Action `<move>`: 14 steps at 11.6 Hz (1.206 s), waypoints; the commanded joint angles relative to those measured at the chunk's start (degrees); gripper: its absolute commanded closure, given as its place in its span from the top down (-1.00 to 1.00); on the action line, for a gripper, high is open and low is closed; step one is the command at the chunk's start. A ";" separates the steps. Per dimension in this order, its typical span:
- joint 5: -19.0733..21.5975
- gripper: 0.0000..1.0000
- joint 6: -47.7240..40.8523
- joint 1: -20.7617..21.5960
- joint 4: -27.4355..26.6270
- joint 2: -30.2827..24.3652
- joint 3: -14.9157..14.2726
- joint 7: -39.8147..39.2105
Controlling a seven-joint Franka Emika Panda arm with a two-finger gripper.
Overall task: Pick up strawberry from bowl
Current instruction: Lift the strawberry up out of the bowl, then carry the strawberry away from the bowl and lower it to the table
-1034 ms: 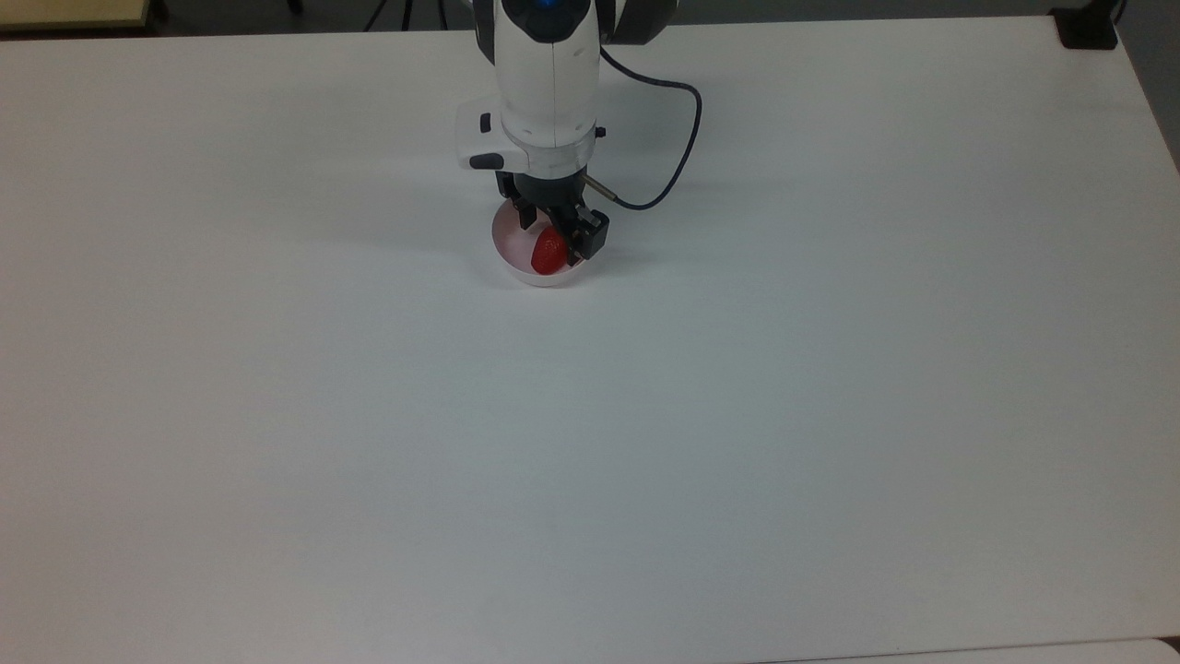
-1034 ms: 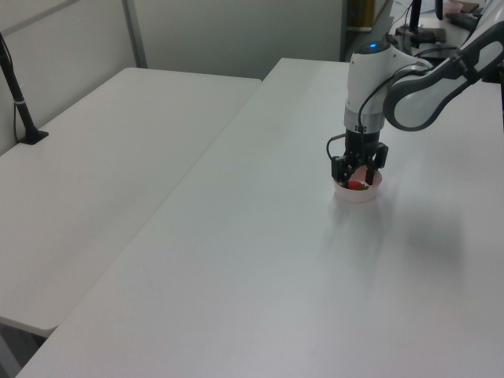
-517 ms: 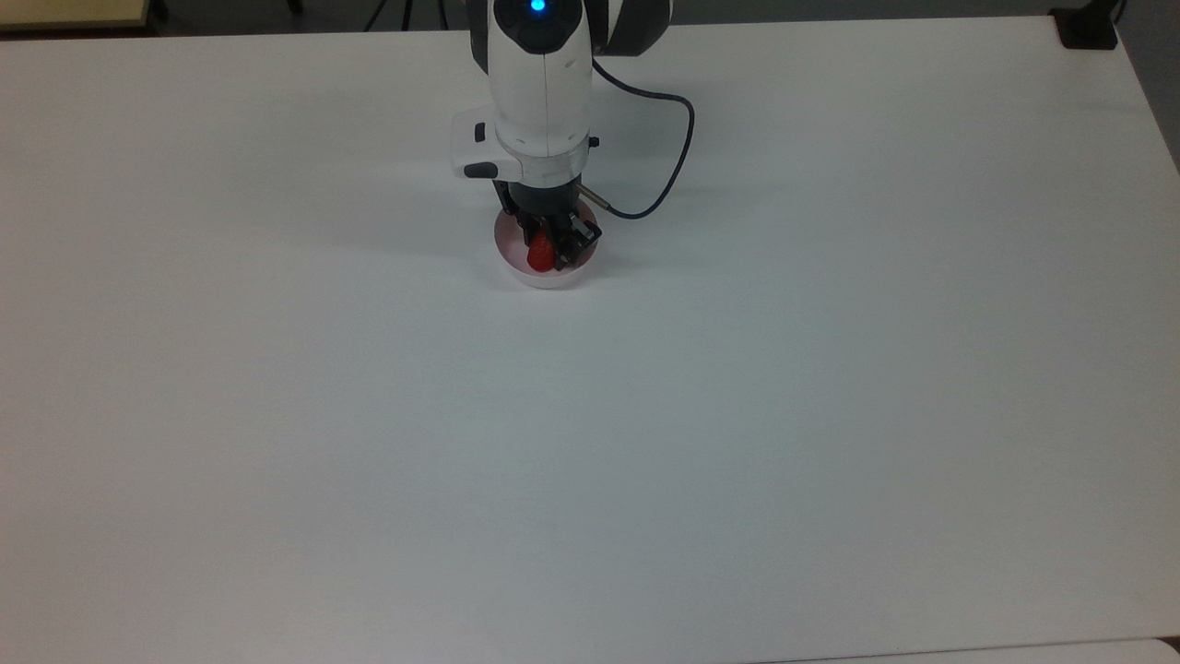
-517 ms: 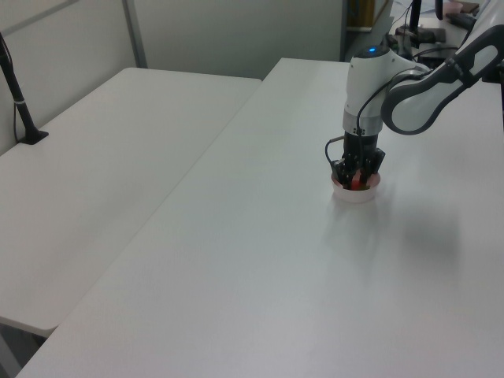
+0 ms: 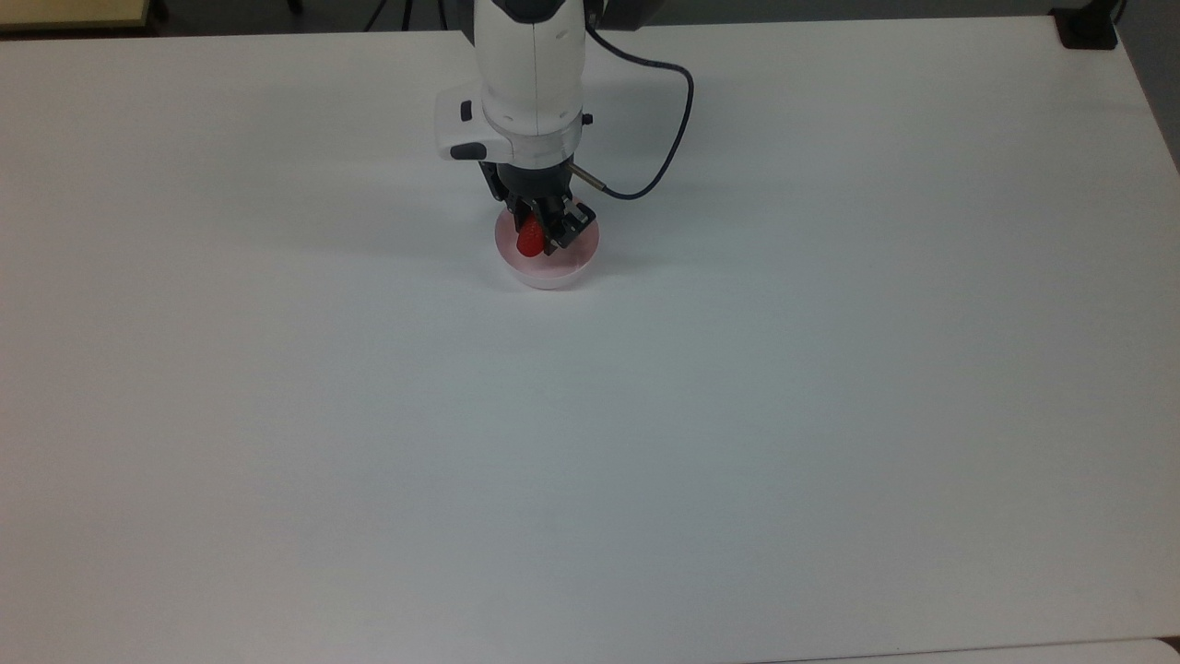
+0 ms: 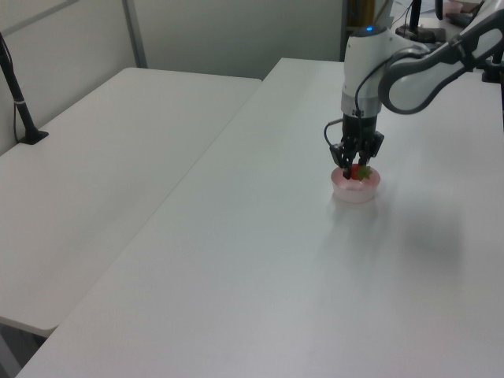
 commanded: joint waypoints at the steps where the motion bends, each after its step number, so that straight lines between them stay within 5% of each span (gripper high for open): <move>1: 1.01 -0.21 -8.81 -1.76 6.71 -0.72 -0.38 -6.67; 7: 0.13 -0.10 -8.93 -15.72 14.63 6.74 -0.73 -23.99; 9: -0.39 0.20 -8.84 -18.55 16.66 8.16 -0.73 -27.07; 10: -0.48 0.90 -8.84 -19.17 16.84 8.07 -0.73 -27.35; 14: -0.57 1.00 -12.33 -18.39 20.17 5.27 -0.12 -29.27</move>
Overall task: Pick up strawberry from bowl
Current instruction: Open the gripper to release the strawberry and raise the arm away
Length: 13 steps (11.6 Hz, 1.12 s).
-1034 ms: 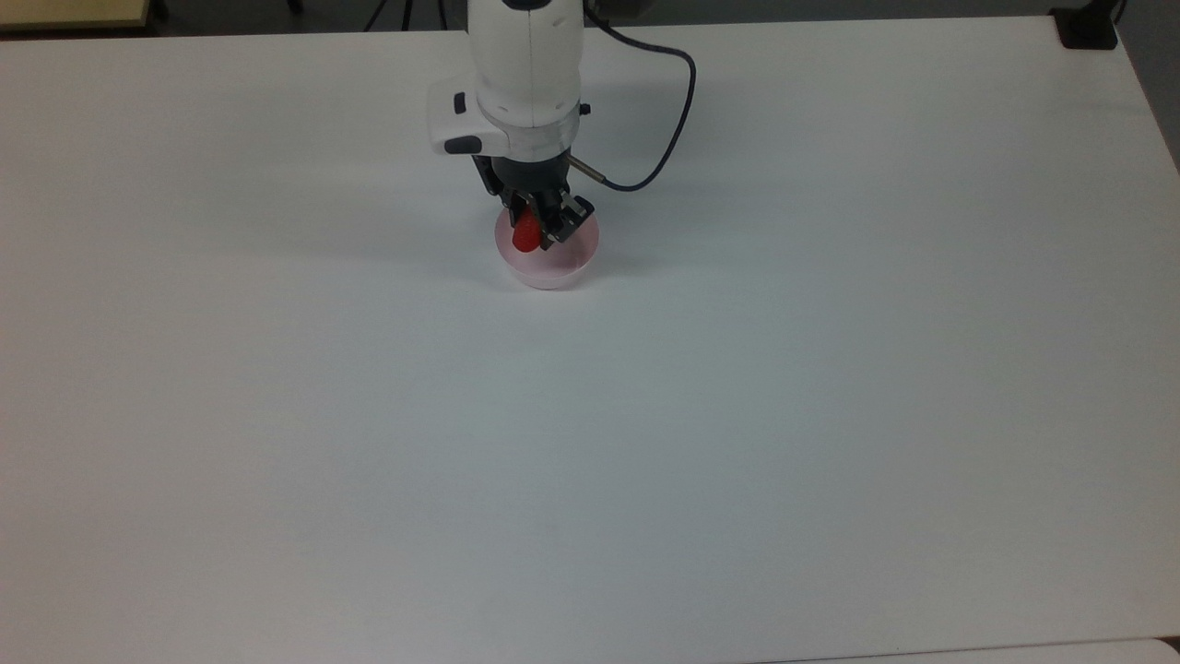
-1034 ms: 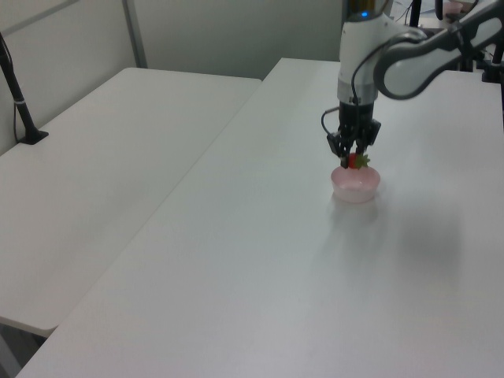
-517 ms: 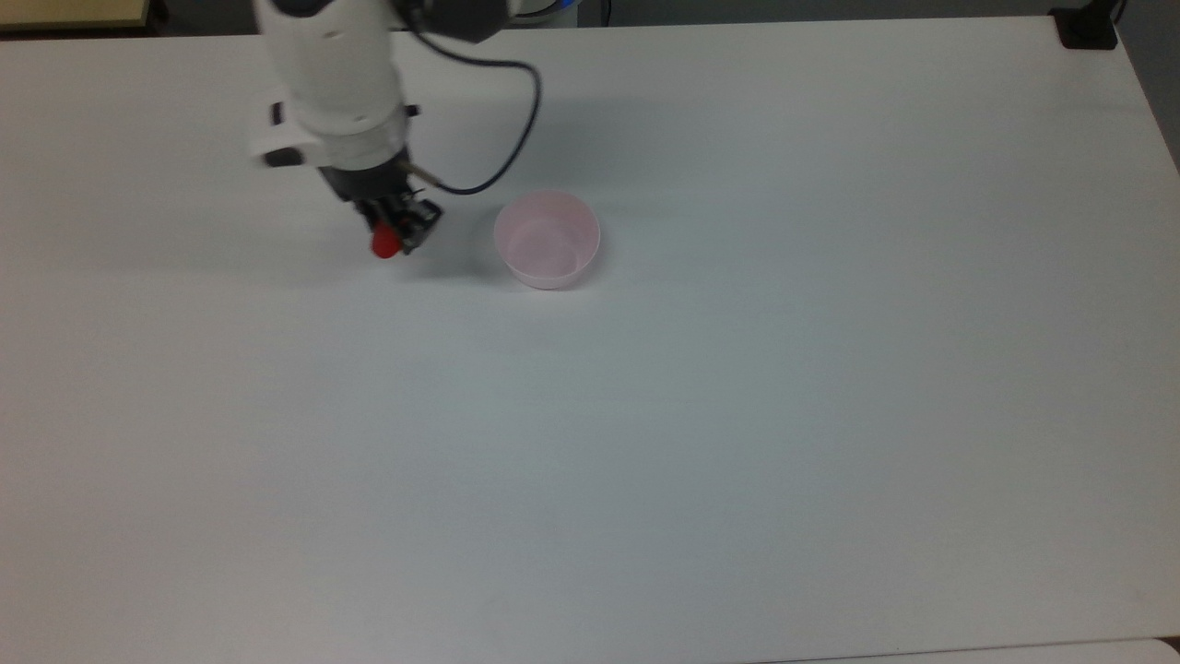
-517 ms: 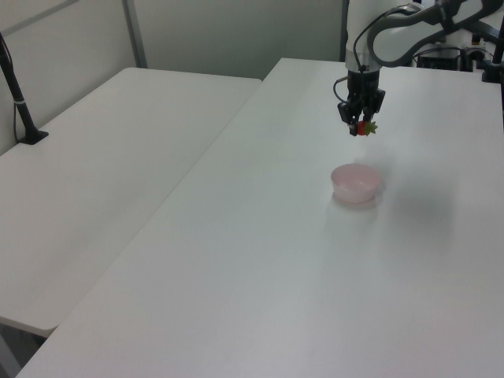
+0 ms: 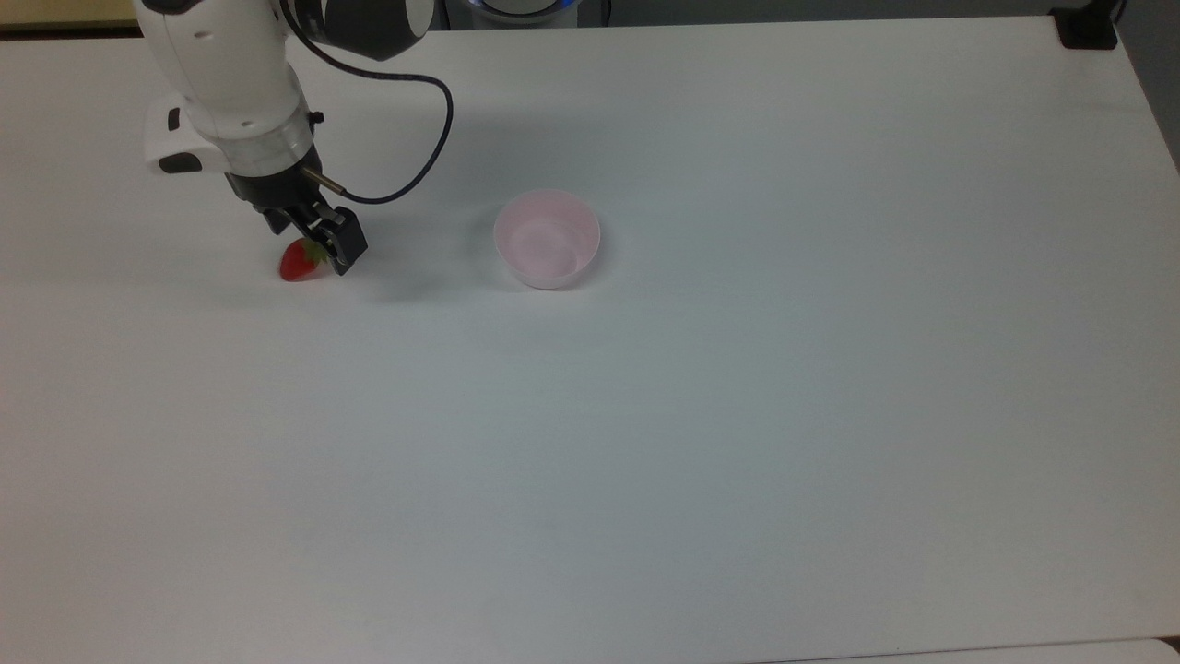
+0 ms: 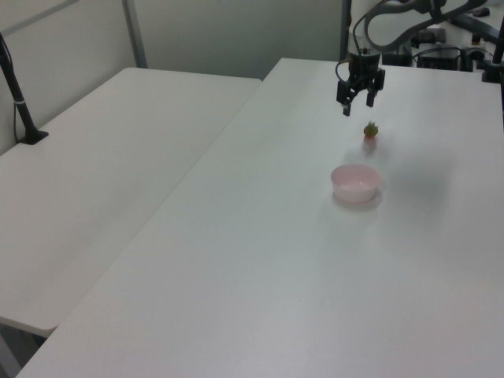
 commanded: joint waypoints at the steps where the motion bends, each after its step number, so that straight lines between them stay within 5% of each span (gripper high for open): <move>1: -0.34 1.00 -7.89 2.43 4.29 -3.63 0.54 -5.37; 3: -0.25 1.00 -16.77 6.73 8.51 -5.47 0.45 -10.13; 7: -0.43 1.00 -25.14 13.85 8.27 -13.47 -0.51 -13.83; 10: -0.78 1.00 -29.82 21.58 8.36 -15.85 -5.42 -13.40; 13: -0.34 1.00 -32.18 21.69 8.62 -17.35 -5.61 -13.31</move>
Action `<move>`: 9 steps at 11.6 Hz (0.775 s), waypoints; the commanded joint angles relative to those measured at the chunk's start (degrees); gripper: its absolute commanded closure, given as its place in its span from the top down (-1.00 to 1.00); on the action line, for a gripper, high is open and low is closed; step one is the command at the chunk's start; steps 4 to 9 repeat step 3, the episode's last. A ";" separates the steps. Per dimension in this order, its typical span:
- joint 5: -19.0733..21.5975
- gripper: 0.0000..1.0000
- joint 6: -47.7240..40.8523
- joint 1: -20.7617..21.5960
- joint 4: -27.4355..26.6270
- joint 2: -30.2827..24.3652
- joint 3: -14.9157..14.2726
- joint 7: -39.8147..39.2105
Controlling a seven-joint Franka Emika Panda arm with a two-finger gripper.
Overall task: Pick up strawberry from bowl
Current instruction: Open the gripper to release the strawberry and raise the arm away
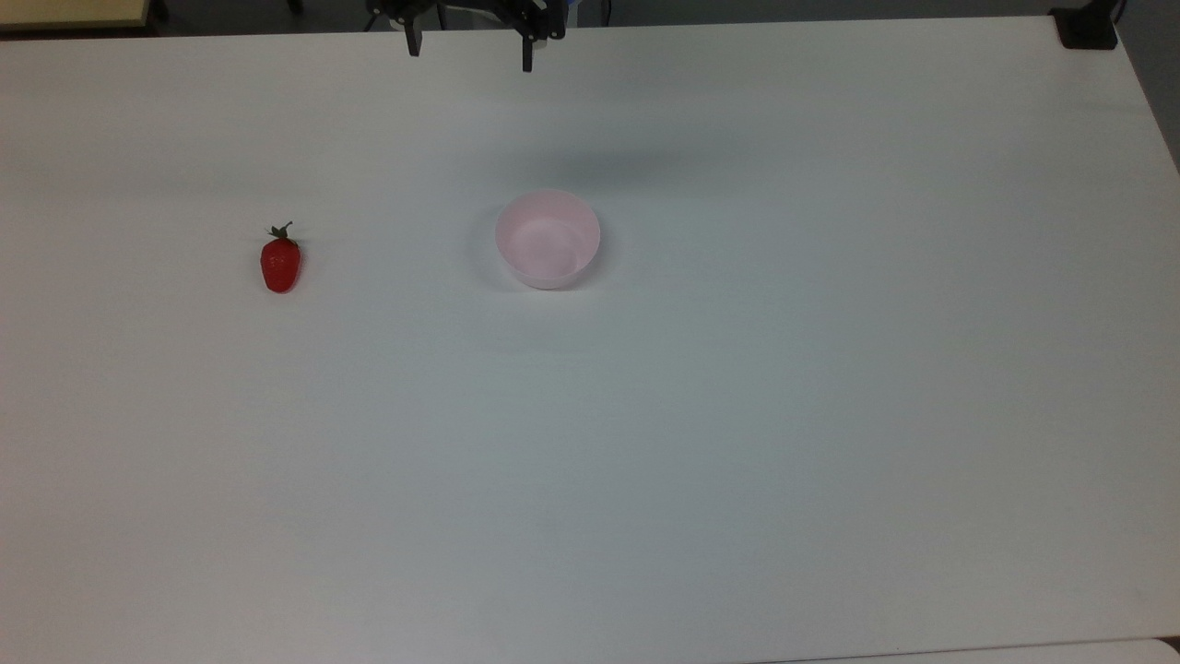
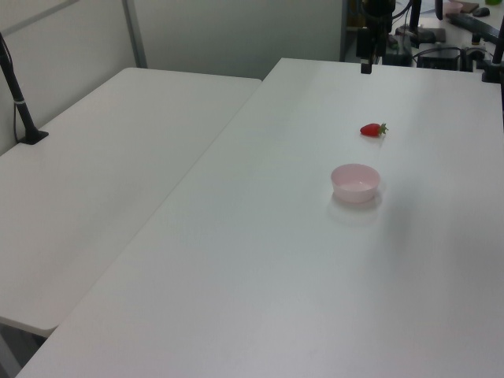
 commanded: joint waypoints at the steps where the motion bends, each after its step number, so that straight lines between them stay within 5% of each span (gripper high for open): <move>1: -0.24 1.00 -2.72 1.18 -0.84 -2.27 -1.47 -1.33; 9: -0.07 1.00 -2.72 1.09 -0.84 -2.36 -1.47 -1.59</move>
